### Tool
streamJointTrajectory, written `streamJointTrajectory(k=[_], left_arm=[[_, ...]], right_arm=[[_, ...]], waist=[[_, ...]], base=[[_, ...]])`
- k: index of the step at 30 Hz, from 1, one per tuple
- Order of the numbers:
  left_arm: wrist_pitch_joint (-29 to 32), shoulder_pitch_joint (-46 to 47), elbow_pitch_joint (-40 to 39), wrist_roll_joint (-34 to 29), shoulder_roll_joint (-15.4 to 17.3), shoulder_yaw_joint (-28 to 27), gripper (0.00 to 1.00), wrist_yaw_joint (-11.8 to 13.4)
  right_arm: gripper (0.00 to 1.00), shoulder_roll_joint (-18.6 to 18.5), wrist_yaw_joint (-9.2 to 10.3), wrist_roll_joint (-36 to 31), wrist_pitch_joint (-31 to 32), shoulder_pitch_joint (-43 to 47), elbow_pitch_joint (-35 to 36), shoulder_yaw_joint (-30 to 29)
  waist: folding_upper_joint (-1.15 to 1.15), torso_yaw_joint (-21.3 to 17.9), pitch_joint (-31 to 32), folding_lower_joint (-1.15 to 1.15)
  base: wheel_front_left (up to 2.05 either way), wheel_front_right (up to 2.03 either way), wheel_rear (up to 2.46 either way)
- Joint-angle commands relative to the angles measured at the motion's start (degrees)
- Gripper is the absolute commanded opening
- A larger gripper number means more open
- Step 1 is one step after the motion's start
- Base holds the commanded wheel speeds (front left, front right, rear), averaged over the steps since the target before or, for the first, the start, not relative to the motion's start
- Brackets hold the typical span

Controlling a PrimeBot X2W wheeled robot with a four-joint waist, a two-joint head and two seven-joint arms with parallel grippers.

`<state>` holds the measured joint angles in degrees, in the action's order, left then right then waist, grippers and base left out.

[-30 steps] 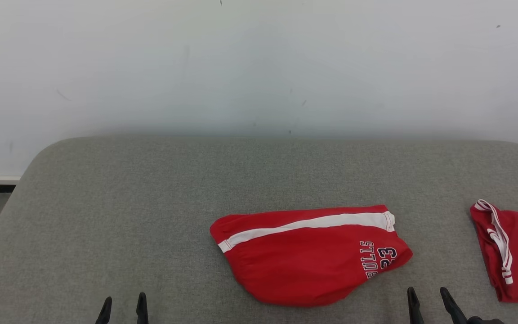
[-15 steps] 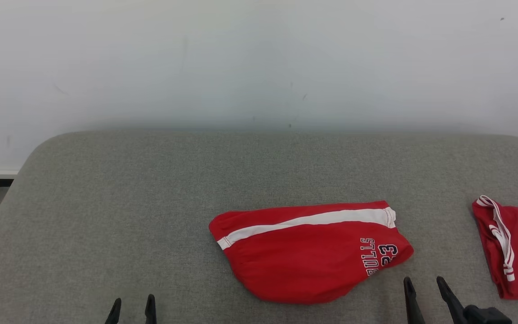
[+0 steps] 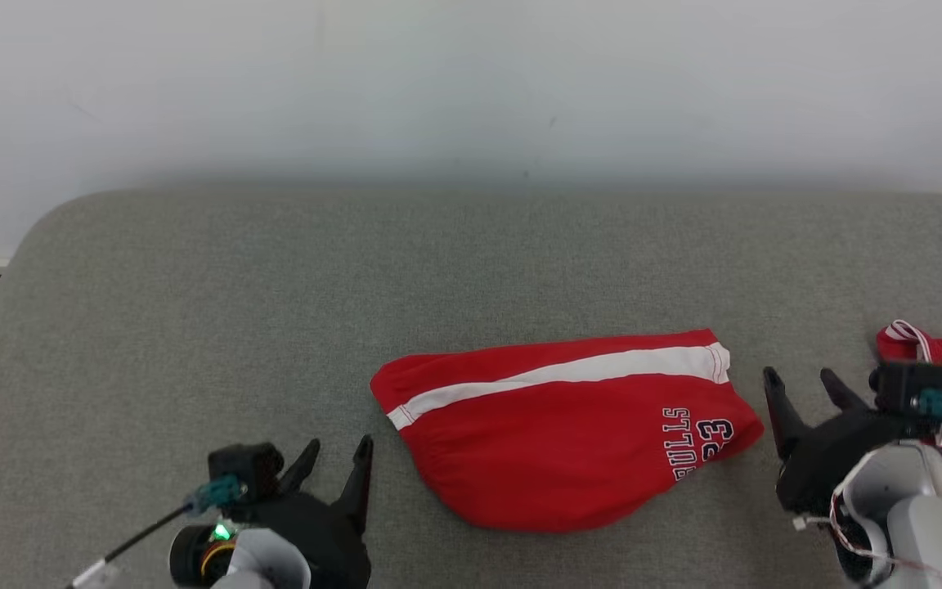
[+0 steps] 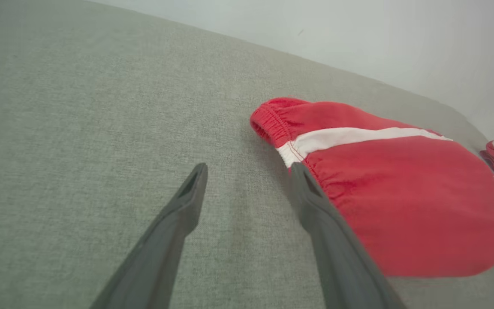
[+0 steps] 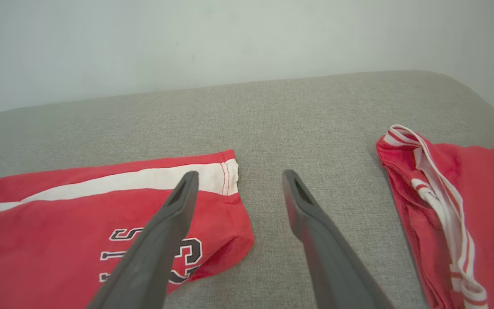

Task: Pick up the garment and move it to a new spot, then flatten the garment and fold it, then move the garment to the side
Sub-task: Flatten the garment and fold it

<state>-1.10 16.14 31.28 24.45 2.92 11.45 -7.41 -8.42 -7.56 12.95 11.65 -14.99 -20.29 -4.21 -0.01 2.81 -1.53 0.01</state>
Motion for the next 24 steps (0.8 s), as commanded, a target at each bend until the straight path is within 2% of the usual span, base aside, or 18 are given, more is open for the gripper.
streamJointTrajectory(k=[1,5,11,18,24], left_arm=[[1.3,2.2,0.9,1.9,0.0,0.8,1.00,0.0],[4.8,7.8,3.6,7.2,-0.1,5.0,1.00,0.9],[6.7,13.3,6.4,12.5,0.0,11.3,1.00,2.4],[5.5,16.1,8.2,16.4,0.0,15.8,1.00,3.3],[3.2,16.9,8.9,16.8,0.0,16.7,1.00,3.3]], right_arm=[[1.00,-0.4,0.14,0.3,1.6,-2.1,-1.2,-0.4],[1.00,-0.6,0.13,1.4,5.3,-8.3,-4.7,0.3],[1.00,-1.5,0.14,1.8,5.4,-13.6,-9.8,3.2],[1.00,-2.3,0.14,3.1,3.0,-15.9,-13.8,4.9],[1.00,-3.1,0.14,4.0,1.5,-16.8,-16.3,5.8]], waist=[[0.01,-0.1,-2.3,-0.01],[0.01,0.1,-5.0,-0.01],[0.01,0.1,-7.7,-0.01],[0.01,0.4,-8.7,-0.01],[0.01,0.8,-8.6,-0.01]], base=[[0.00,0.00,0.00],[0.00,0.00,0.00],[0.00,0.00,0.00],[0.00,0.00,0.00],[0.00,0.00,0.00]])
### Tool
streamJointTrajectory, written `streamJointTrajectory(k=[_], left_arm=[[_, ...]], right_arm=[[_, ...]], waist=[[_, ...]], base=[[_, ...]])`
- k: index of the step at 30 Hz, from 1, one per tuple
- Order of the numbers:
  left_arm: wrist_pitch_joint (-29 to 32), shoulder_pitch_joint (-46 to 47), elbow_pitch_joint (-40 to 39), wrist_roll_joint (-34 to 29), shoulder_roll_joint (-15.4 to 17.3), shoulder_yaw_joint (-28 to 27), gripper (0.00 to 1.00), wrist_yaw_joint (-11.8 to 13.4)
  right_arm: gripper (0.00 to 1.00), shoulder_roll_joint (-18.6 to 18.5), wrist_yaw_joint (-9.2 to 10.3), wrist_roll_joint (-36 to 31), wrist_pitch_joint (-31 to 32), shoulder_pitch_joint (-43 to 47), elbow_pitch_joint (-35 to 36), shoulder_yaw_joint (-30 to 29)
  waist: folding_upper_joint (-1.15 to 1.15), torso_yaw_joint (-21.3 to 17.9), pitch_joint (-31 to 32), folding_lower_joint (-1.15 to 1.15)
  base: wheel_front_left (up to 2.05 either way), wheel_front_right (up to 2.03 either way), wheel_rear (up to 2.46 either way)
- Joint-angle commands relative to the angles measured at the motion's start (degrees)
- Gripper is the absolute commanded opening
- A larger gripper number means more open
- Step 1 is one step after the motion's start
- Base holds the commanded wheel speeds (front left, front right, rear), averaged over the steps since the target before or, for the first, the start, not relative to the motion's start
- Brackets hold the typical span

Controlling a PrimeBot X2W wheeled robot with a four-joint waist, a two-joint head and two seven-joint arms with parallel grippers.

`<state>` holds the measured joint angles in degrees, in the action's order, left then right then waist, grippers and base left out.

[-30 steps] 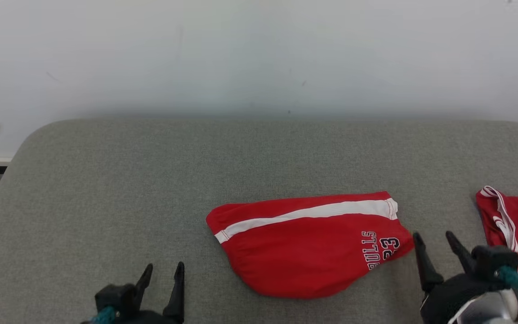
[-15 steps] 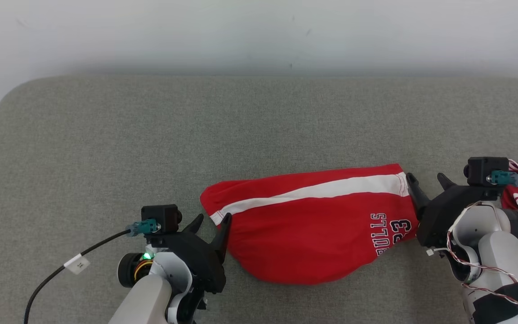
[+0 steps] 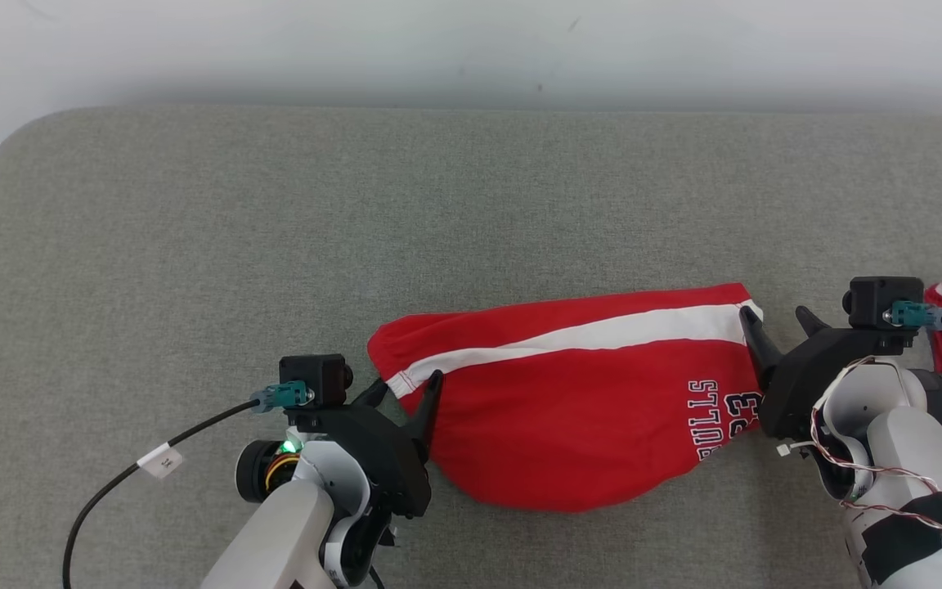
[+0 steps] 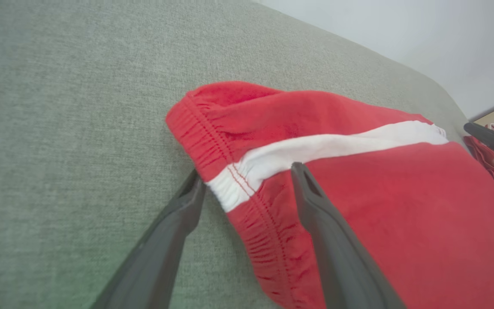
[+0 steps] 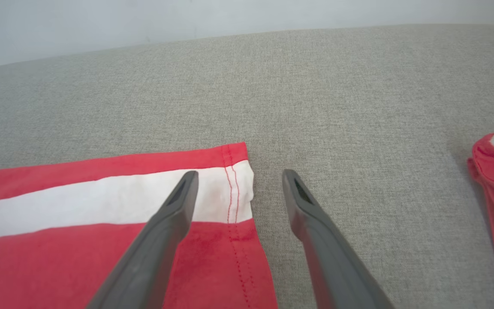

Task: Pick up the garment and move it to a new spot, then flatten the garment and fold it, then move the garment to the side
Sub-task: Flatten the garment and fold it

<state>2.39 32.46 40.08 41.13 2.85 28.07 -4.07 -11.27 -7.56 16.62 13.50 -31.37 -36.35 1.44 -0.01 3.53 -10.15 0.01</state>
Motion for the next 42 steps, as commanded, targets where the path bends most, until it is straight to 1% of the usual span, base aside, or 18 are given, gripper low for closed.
streamJointTrajectory(k=[1,6,7,8,9,12,13,20,21,27,30,34,37,42], left_arm=[[-0.4,0.6,0.2,0.2,0.1,0.1,1.00,-0.2],[-0.7,0.1,0.0,0.9,0.7,0.2,1.00,-1.0],[-0.6,0.0,0.0,1.1,0.8,0.2,0.98,-1.1],[-0.3,0.0,0.1,1.2,0.9,0.3,0.87,-1.3],[-0.2,0.1,0.1,1.3,1.0,0.4,0.83,-1.4],[-0.3,1.0,-0.1,1.6,1.3,0.4,0.15,-1.8],[-0.4,1.3,-0.1,1.7,1.4,0.4,0.00,-1.9],[-0.4,1.8,-0.1,1.3,1.8,1.1,0.00,-2.1],[-0.6,1.8,0.0,1.3,1.7,1.3,0.00,-2.2],[-1.0,2.2,0.2,1.2,1.6,1.7,0.00,-2.2],[-1.3,2.2,0.4,1.3,1.6,1.8,0.00,-2.2],[-1.4,2.4,0.6,1.4,1.6,1.9,0.00,-2.0],[-1.6,2.4,0.8,1.6,1.6,2.0,0.00,-2.0],[-1.6,2.2,1.1,1.8,1.6,2.3,0.00,-2.0]], right_arm=[[1.00,-0.4,0.14,0.4,-0.6,-0.6,-0.5,0.3],[1.00,-1.0,0.14,1.1,-1.3,-1.4,-1.6,1.0],[1.00,-1.1,0.14,1.1,-1.4,-1.6,-1.8,1.3],[1.00,-1.2,0.14,1.2,-1.4,-1.8,-1.9,1.6],[1.00,-1.2,0.14,1.5,-1.3,-2.1,-2.1,1.9],[1.00,-1.2,0.14,2.2,-1.0,-3.5,-2.6,2.4],[1.00,-1.2,0.14,2.7,-0.8,-4.1,-2.8,2.4],[1.00,-2.1,0.14,3.3,2.3,-6.8,-6.5,1.2],[1.00,-1.9,0.14,2.7,4.5,-7.3,-8.2,0.5],[1.00,0.0,0.14,2.9,8.0,-7.2,-9.4,-1.7],[1.00,1.0,0.13,2.4,9.2,-6.0,-8.4,-1.8],[1.00,1.3,0.14,2.0,9.8,-5.0,-6.2,-1.7],[1.00,2.1,0.13,2.7,10.9,-4.1,-4.3,-1.7],[1.00,1.9,0.14,3.0,12.7,-2.7,-0.9,-1.2]], waist=[[0.01,0.2,0.0,-0.01],[0.01,0.6,-0.3,-0.01],[0.01,0.7,-0.4,-0.01],[0.01,0.7,-0.6,-0.01],[0.01,0.7,-0.8,-0.01],[0.01,0.6,-1.6,-0.01],[0.01,0.6,-1.8,-0.01],[0.01,1.3,-2.9,-0.01],[0.01,1.6,-3.0,-0.01],[0.01,1.6,-3.3,-0.01],[0.01,1.3,-3.2,-0.01],[0.01,0.8,-2.9,-0.01],[0.01,0.6,-2.6,-0.01],[0.01,0.5,-2.3,-0.01]], base=[[0.00,0.00,0.00],[0.00,0.00,0.00],[0.00,0.00,0.00],[0.00,0.00,0.00],[0.00,0.00,0.00],[0.00,0.00,0.00],[0.00,0.00,0.00],[0.00,0.00,0.00],[0.00,0.00,0.00],[0.00,0.00,0.00],[0.00,0.00,0.00],[0.00,0.00,0.00],[0.00,0.00,0.00],[0.00,0.00,0.00]])
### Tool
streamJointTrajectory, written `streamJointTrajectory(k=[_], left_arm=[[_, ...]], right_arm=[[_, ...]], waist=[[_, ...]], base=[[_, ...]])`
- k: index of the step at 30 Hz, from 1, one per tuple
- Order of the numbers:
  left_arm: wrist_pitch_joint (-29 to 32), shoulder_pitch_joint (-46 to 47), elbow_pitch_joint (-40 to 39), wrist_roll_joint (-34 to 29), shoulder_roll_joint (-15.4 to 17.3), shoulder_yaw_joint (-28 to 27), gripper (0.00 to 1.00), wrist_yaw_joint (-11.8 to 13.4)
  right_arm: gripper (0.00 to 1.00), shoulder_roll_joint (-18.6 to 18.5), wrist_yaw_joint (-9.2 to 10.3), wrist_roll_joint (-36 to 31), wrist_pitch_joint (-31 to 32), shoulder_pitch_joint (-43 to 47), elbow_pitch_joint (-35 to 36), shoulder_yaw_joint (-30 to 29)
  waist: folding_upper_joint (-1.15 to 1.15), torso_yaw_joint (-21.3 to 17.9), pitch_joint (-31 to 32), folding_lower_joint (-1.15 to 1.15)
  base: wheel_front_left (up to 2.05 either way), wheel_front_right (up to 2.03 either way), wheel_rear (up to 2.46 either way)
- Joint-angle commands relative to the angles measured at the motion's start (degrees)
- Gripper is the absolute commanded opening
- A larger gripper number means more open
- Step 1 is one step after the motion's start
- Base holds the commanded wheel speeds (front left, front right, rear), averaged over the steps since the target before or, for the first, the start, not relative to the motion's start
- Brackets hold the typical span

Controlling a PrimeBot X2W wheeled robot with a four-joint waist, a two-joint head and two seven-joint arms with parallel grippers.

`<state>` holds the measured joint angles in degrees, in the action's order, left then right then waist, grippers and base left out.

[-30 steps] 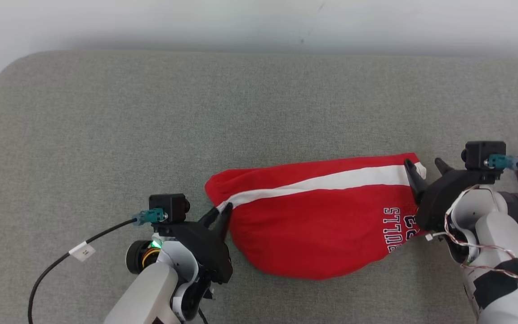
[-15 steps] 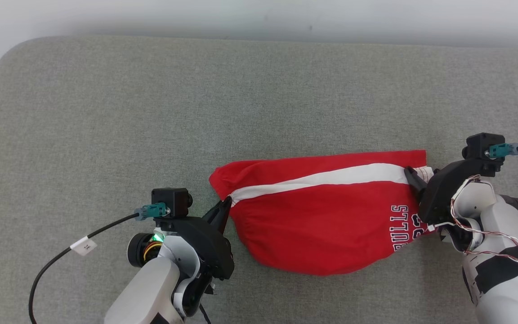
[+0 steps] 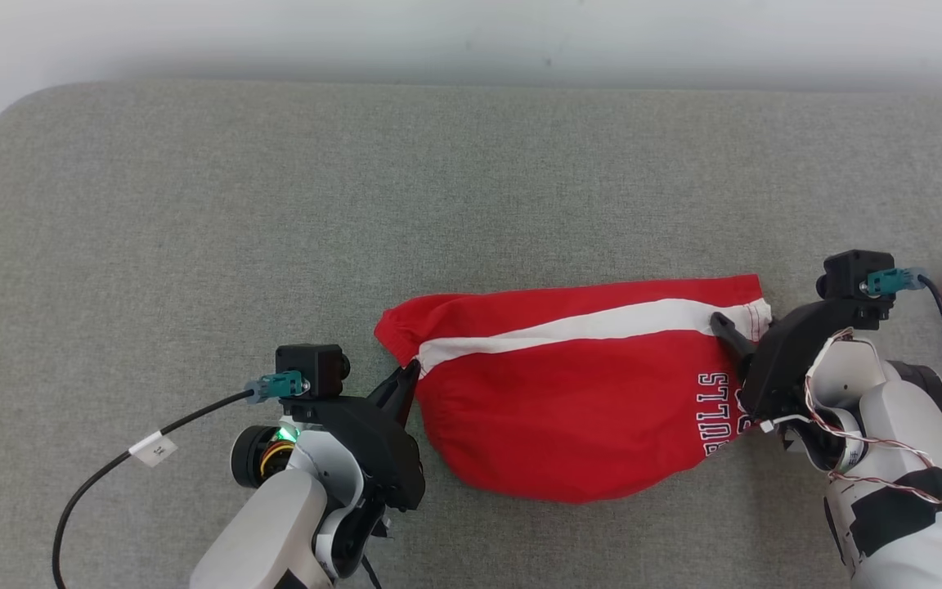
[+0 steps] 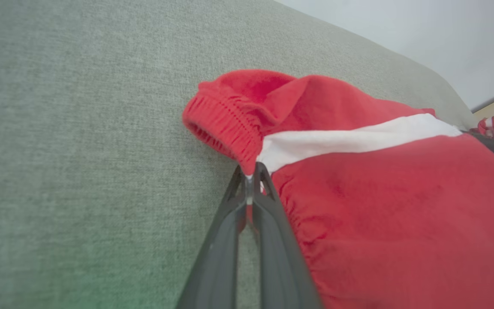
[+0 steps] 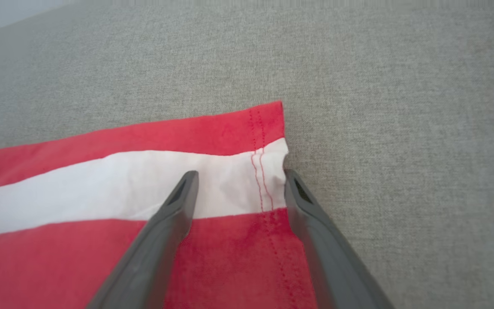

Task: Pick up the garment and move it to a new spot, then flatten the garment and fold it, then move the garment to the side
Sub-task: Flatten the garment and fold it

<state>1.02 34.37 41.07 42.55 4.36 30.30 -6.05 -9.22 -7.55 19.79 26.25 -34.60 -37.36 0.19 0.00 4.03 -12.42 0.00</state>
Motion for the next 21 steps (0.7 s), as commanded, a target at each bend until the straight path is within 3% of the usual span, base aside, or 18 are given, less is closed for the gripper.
streamJointTrajectory(k=[1,9,16,17,18,19,20,21], left_arm=[[-0.3,0.3,0.1,0.3,0.2,0.1,0.00,0.0],[-0.2,0.5,0.4,0.5,0.2,0.4,0.00,0.0],[0.1,0.7,0.4,1.0,0.1,0.9,0.00,-0.1],[0.1,0.7,0.4,1.1,0.0,0.9,0.00,-0.2],[0.0,0.7,0.4,1.2,0.0,1.0,0.00,-0.2],[-0.1,0.6,0.4,1.2,0.0,1.0,0.00,-0.2],[-0.3,0.6,0.4,1.3,0.0,1.0,0.00,-0.3],[-0.6,0.6,0.2,1.3,0.1,0.9,0.00,-0.3]], right_arm=[[1.00,0.0,0.12,-0.2,0.2,0.6,0.7,0.1],[1.00,1.0,0.13,0.4,2.4,1.7,3.9,0.3],[1.00,0.3,0.12,-2.3,4.1,1.3,2.6,-2.0],[0.90,0.4,0.12,-2.4,4.4,1.2,2.4,-2.1],[0.58,0.4,0.12,-2.7,4.7,1.2,2.2,-2.0],[0.43,0.4,0.13,-2.8,4.8,1.1,2.3,-1.8],[0.35,0.5,0.12,-2.7,4.6,0.9,2.5,-1.6],[0.11,0.5,0.13,-2.6,4.1,0.7,2.8,-1.5]], waist=[[0.00,0.0,0.0,0.00],[0.00,0.2,0.1,0.00],[0.00,0.7,-0.1,0.00],[0.00,0.8,0.0,0.00],[0.00,0.9,0.0,0.00],[0.00,0.9,0.1,0.00],[0.00,0.9,0.1,0.00],[0.00,0.8,0.3,0.00]], base=[[0.00,0.00,0.00],[0.00,0.00,0.00],[0.00,0.00,0.00],[0.00,0.00,0.00],[0.00,0.00,0.00],[0.00,0.00,0.00],[0.00,0.00,0.00],[0.00,0.00,0.00]])
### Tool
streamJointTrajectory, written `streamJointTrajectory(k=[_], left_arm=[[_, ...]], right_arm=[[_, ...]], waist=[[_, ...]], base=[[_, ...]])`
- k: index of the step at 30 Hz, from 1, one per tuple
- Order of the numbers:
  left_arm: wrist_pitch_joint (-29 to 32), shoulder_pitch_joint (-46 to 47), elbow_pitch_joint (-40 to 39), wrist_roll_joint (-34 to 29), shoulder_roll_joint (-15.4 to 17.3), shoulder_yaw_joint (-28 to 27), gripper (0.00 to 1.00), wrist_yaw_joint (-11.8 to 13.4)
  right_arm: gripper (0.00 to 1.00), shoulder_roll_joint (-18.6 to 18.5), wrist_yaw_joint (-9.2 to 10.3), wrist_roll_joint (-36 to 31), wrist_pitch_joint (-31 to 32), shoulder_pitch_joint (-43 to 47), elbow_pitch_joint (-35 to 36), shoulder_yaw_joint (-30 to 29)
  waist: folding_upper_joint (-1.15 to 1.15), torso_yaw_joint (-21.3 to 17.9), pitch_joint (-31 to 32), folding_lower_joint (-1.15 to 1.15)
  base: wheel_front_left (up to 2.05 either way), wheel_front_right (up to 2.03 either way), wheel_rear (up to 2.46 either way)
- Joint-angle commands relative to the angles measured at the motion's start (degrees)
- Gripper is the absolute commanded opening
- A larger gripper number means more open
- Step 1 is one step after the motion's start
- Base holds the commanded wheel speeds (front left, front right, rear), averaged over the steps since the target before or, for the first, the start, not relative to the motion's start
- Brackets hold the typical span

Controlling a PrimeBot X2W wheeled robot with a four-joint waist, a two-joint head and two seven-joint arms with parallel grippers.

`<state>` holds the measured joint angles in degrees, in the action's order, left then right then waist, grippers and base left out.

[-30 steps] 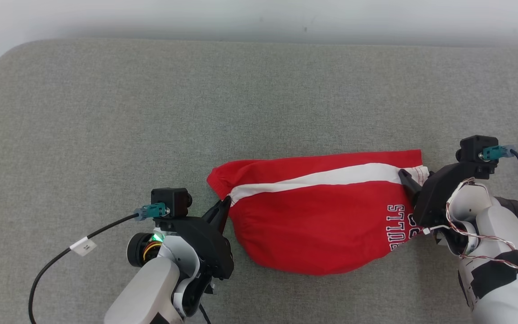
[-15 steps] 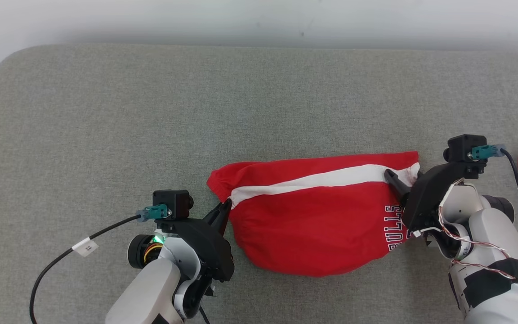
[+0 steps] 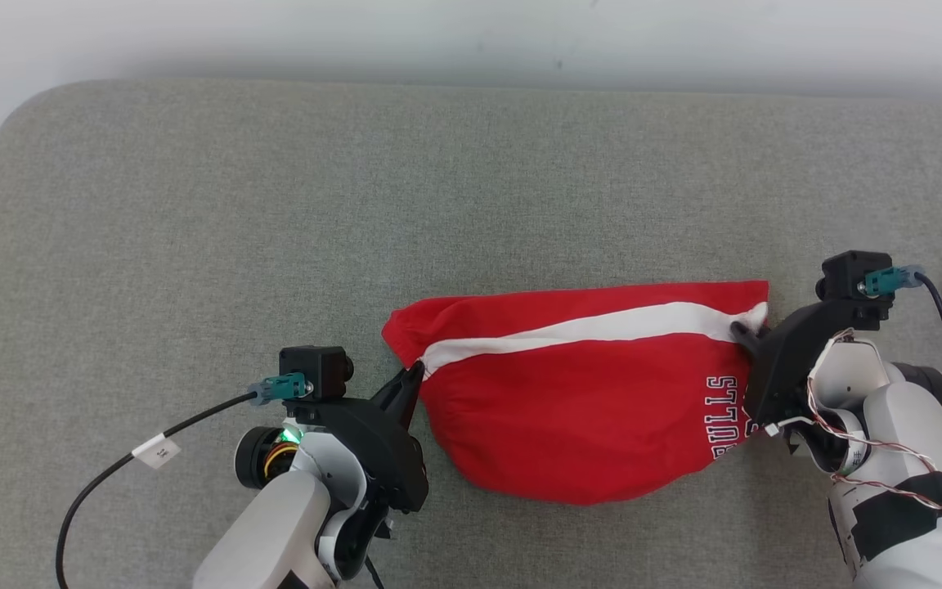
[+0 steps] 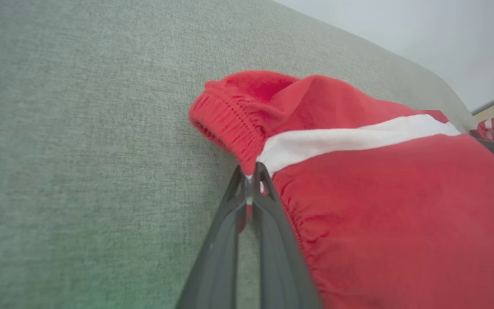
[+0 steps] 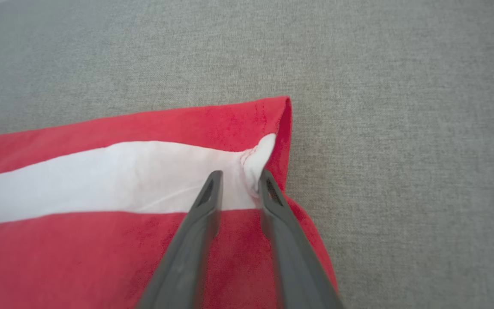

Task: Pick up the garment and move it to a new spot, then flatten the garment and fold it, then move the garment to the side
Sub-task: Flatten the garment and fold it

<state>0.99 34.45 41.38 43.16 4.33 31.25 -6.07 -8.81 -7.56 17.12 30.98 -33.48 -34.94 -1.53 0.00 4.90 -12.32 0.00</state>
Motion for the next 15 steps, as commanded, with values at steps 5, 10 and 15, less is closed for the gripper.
streamJointTrajectory(k=[5,10,15], left_arm=[[-1.9,0.2,-0.3,1.2,0.5,-0.3,0.00,-0.4],[-2.9,0.6,-1.7,3.1,0.3,-1.6,0.00,-0.7],[-0.8,4.1,-3.9,6.3,1.3,-3.2,0.00,-1.1]], right_arm=[[0.00,-0.3,0.14,1.4,-2.6,-0.3,1.7,1.2],[0.00,-1.0,0.14,2.8,-4.0,-0.5,3.9,1.3],[0.00,-1.0,0.13,4.1,-5.6,-2.9,6.0,1.0]], waist=[[0.00,-0.4,1.4,0.00],[0.00,-0.9,2.5,0.00],[0.00,-2.1,2.0,0.00]], base=[[0.00,0.00,0.00],[0.00,0.00,0.00],[0.00,0.00,0.00]])
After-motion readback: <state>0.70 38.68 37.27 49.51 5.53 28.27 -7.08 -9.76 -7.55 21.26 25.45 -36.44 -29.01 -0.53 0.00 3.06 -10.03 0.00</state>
